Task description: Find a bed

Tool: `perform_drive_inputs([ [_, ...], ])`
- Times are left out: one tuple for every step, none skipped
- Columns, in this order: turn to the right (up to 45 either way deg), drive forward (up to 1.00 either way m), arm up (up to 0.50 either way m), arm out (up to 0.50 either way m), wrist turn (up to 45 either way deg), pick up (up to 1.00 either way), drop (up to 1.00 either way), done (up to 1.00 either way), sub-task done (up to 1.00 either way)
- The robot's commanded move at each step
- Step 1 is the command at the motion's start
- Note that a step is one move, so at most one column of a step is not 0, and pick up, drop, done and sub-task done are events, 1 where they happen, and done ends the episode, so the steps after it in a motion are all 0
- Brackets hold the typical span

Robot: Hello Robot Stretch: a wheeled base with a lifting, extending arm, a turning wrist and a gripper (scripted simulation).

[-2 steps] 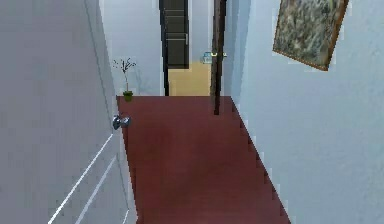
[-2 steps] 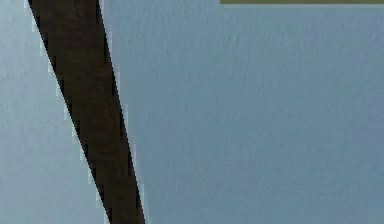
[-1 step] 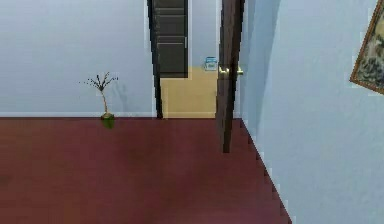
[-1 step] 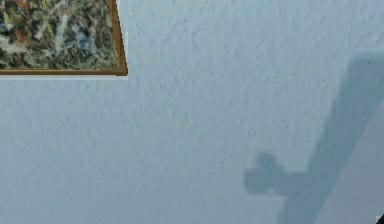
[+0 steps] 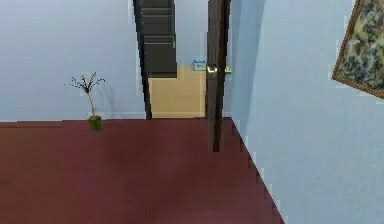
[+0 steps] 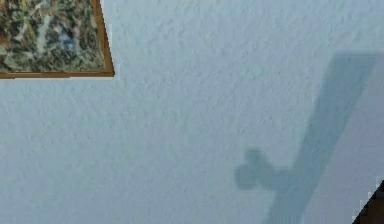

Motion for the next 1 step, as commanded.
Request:
perform_drive_inputs([
  [0.0,0.35,0.0,0.0,0.0,0.0,0.0,0.0,0.0],
])
